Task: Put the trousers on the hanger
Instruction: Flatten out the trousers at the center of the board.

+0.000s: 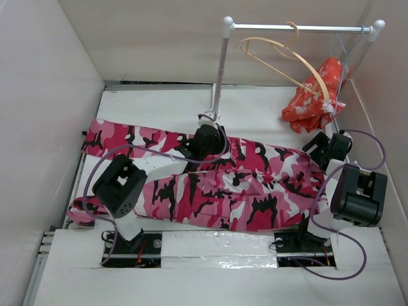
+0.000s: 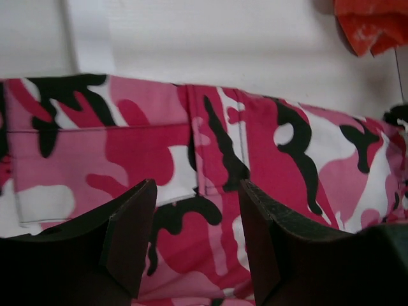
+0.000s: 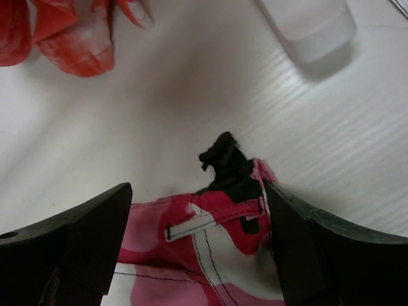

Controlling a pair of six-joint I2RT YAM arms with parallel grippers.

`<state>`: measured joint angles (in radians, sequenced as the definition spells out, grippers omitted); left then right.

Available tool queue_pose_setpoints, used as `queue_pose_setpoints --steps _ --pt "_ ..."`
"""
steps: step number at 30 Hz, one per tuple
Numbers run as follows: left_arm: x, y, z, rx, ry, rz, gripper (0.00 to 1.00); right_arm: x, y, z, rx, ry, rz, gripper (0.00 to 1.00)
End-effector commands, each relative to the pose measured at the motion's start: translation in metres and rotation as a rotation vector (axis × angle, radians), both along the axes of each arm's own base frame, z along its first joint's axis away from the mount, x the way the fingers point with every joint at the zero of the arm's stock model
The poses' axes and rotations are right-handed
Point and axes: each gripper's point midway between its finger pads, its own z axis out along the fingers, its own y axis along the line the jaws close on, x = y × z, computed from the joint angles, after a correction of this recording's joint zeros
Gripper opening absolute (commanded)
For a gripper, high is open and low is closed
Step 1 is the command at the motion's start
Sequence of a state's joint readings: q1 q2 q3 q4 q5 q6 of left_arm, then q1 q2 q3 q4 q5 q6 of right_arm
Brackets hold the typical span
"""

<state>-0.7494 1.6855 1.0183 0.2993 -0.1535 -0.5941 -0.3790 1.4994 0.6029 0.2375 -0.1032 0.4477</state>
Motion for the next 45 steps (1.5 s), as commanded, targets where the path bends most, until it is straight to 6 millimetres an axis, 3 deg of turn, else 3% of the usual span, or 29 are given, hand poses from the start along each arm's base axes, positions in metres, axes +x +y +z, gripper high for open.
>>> queue_pose_setpoints --steps 1,4,10,12,14,15,17,18,20,21,24,26,28,31,32,35,36,37,38,40,41,43,44,45 --pt "-0.006 -0.022 0.010 0.024 -0.098 -0.028 0.51 0.031 0.004 0.028 0.033 -0.087 0.068 0.88" --pt "-0.019 -0.030 -0.001 -0.016 -0.099 -0.066 0.51 0.036 0.009 0.021 0.054 -0.075 0.105 0.88" --pt "-0.032 -0.017 -0.019 0.007 -0.093 -0.064 0.51 0.042 0.023 0.010 0.144 -0.092 0.168 0.68" --pt "-0.033 -0.015 -0.019 0.009 -0.099 -0.065 0.50 0.045 0.025 0.012 0.151 -0.125 0.176 0.40" --pt "-0.035 -0.013 -0.021 0.005 -0.105 -0.068 0.50 0.051 0.026 0.021 0.156 -0.186 0.174 0.20" --pt "-0.036 -0.012 -0.023 0.005 -0.105 -0.068 0.50 0.060 0.028 0.036 0.156 -0.268 0.193 0.13" --pt "-0.034 -0.008 -0.027 0.007 -0.097 -0.057 0.50 0.070 0.026 0.052 0.132 -0.345 0.206 0.09" --pt "-0.036 -0.008 -0.028 -0.002 -0.091 -0.060 0.50 0.077 0.015 0.066 0.108 -0.396 0.185 0.06" --pt "-0.030 -0.001 -0.029 -0.012 -0.081 -0.040 0.50 0.081 0.005 0.075 0.097 -0.436 0.168 0.04" --pt "-0.026 0.004 -0.027 -0.019 -0.082 -0.026 0.50 0.086 0.003 0.093 0.085 -0.517 0.179 0.04" --pt "-0.021 0.017 -0.028 -0.010 -0.079 0.018 0.50 0.082 -0.010 0.110 0.082 -0.616 0.125 0.04" --pt "-0.017 0.028 -0.032 0.016 -0.069 0.058 0.51 0.080 -0.017 0.108 0.078 -0.617 0.090 0.09" --pt "-0.013 0.038 -0.034 0.021 -0.053 0.095 0.52 0.076 -0.031 0.094 0.088 -0.567 0.013 0.14" --pt "-0.010 0.059 -0.038 0.041 -0.034 0.164 0.54 0.072 -0.036 0.080 0.086 -0.510 -0.025 0.47" --pt "-0.008 0.068 -0.040 0.052 -0.026 0.188 0.59 0.071 -0.036 0.078 0.081 -0.495 -0.027 0.64" --pt "-0.009 0.085 -0.038 0.058 -0.025 0.219 0.62 0.066 -0.024 0.091 0.040 -0.476 -0.017 0.93" --pt "-0.010 0.087 -0.030 0.049 -0.039 0.227 0.62 0.062 -0.020 0.088 0.012 -0.436 -0.012 0.95" --pt "-0.012 0.094 -0.030 0.054 -0.043 0.248 0.62 0.061 -0.002 0.108 -0.009 -0.464 0.026 0.95" --pt "-0.015 0.097 -0.029 0.057 -0.041 0.258 0.62 0.058 0.007 0.115 -0.024 -0.465 0.038 0.95" --pt "-0.018 0.106 -0.017 0.041 -0.063 0.291 0.62 0.041 0.027 0.109 -0.053 -0.433 0.056 0.92" --pt "-0.021 0.114 -0.010 0.026 -0.075 0.323 0.60 0.032 0.047 0.125 -0.077 -0.464 0.080 0.84" --pt "-0.025 0.122 -0.005 0.012 -0.083 0.355 0.56 0.017 0.071 0.129 -0.083 -0.487 0.122 0.69" --pt "-0.026 0.131 -0.005 0.022 -0.079 0.387 0.51 0.000 0.092 0.129 -0.079 -0.511 0.170 0.45" --pt "-0.029 0.138 0.003 -0.004 -0.090 0.417 0.48 -0.009 0.102 0.125 -0.073 -0.506 0.194 0.32"
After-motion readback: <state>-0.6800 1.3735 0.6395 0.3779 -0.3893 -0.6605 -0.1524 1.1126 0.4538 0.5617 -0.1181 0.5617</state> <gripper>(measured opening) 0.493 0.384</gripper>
